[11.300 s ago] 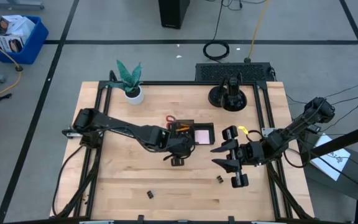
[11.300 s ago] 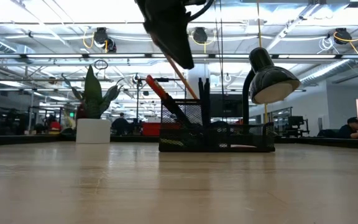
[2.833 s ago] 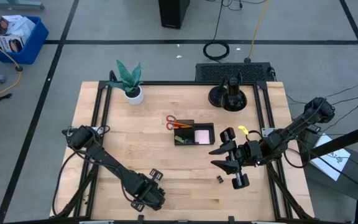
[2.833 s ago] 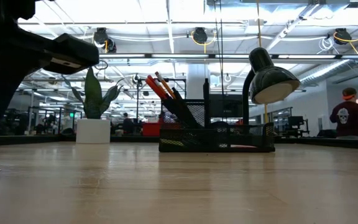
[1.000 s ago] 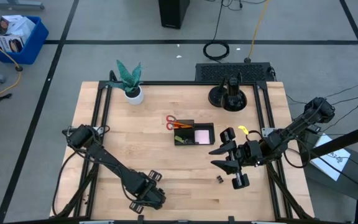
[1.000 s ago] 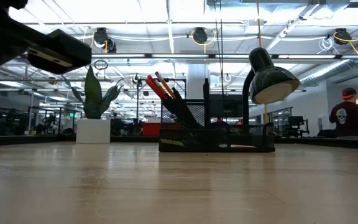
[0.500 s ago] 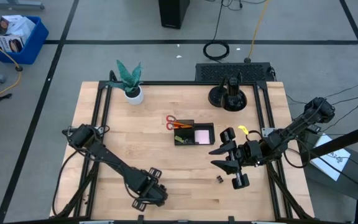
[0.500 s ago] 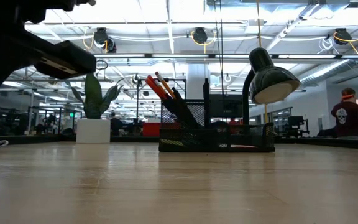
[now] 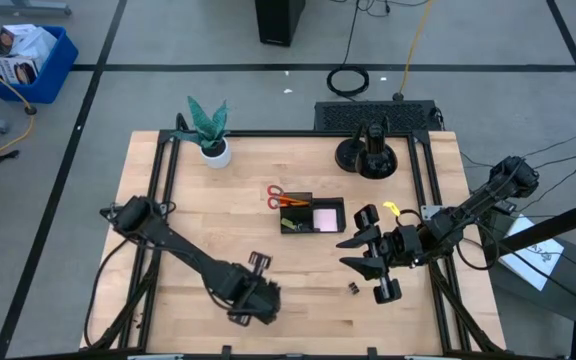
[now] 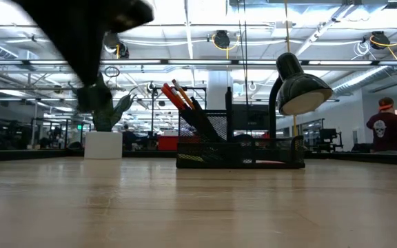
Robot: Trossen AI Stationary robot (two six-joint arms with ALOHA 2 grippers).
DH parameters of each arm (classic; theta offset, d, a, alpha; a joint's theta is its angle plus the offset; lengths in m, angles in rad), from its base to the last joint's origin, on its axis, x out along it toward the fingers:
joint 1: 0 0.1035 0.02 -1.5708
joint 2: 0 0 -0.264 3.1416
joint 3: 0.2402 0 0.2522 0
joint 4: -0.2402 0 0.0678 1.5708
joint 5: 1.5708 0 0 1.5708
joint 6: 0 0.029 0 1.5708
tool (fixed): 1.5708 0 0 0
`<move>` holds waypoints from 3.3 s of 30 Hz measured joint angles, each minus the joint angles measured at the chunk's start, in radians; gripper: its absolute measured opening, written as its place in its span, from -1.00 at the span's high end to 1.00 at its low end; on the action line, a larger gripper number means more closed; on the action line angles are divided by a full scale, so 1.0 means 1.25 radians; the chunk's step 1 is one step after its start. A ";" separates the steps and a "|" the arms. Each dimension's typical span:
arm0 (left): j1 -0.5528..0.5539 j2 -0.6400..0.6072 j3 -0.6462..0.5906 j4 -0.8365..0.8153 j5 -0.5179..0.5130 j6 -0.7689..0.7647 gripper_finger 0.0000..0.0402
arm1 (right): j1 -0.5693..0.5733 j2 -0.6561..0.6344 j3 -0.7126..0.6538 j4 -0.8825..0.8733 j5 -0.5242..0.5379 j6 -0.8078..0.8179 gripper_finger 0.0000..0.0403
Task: Pick and place office supplies into organizer
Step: Put the left black binder clip into the desk organizer
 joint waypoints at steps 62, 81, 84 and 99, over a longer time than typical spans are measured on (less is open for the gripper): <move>0.118 0.000 0.050 0.255 -0.432 -0.672 1.00 | 0.000 -0.102 0.000 0.022 0.000 -0.111 0.46; 0.211 0.089 -0.012 0.552 -0.381 -0.318 1.00 | 0.000 -0.116 0.000 -0.038 0.000 -0.110 0.46; 0.228 0.085 -0.012 0.543 -0.352 -0.254 1.00 | 0.000 -0.116 0.000 -0.042 0.000 -0.110 0.46; 0.244 0.083 -0.011 0.284 -0.296 -0.126 1.00 | 0.000 -0.116 0.000 -0.055 0.004 -0.128 0.46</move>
